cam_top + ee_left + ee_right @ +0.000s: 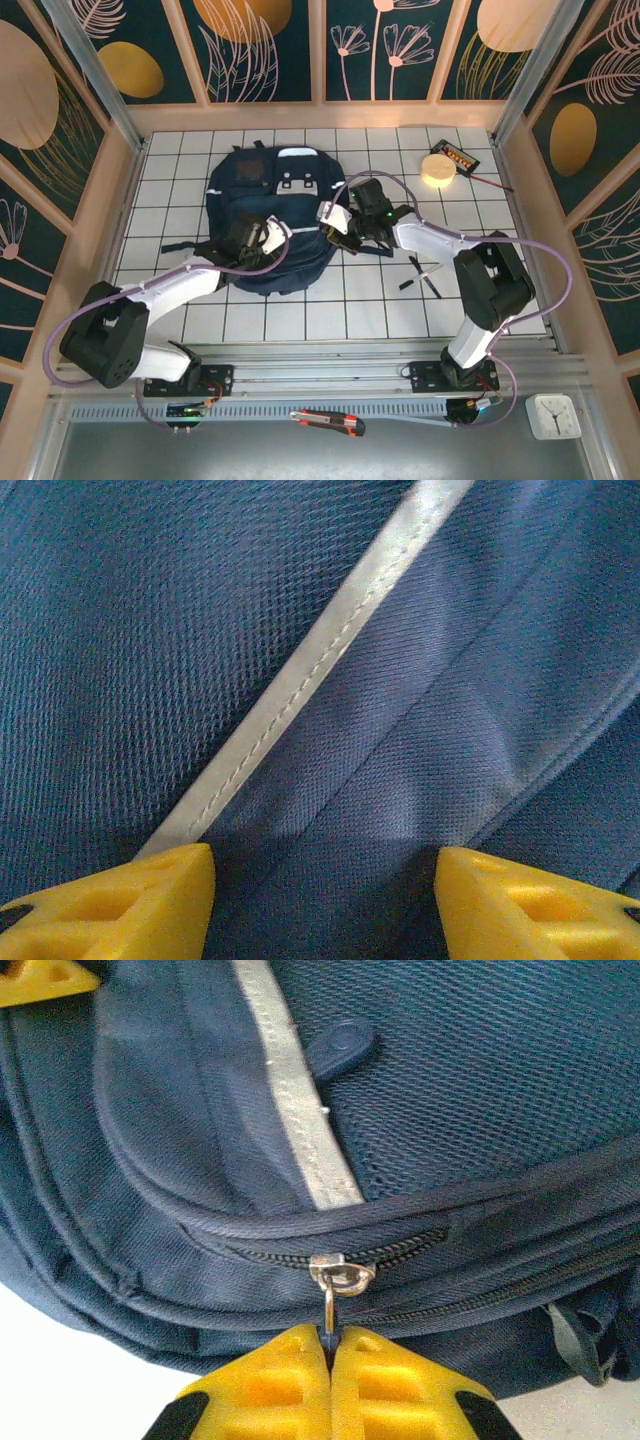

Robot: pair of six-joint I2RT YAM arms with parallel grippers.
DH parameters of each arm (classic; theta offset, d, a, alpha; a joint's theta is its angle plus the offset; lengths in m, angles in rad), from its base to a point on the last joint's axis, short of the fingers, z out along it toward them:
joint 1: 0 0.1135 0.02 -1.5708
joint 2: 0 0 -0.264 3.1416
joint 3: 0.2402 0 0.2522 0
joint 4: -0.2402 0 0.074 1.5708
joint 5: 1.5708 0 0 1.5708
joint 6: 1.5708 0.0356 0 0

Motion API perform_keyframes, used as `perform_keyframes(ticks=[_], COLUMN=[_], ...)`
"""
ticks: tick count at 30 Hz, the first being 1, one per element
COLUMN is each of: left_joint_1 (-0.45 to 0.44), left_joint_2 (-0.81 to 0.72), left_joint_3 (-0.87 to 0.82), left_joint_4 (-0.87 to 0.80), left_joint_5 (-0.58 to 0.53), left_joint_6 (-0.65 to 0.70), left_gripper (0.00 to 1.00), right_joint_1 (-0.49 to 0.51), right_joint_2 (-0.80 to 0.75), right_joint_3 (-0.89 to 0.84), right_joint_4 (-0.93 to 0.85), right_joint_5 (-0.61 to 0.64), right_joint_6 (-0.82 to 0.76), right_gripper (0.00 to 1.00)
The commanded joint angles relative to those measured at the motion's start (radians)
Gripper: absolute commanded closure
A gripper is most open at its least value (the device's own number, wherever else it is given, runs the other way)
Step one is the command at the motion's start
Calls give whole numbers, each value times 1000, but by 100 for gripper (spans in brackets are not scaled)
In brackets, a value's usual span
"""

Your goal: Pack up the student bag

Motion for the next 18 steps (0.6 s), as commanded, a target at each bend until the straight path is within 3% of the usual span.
perform_keyframes(ticks=[1, 8, 18], left_joint_1=[5, 4, 6], left_joint_2=[33, 49, 15], left_joint_3=[18, 11, 2], left_joint_4=[26, 61, 94], left_joint_5=[-28, 30, 37], left_joint_6=[-94, -175, -241], left_gripper=[41, 46, 46], right_joint_1=[12, 108, 163], right_joint_2=[-60, -24, -3], right_joint_3=[15, -4, -13], right_joint_4=[-100, -51, 55], right_joint_5=[-43, -30, -17], right_joint_6=[-16, 89, 277], right_gripper=[100, 100, 100])
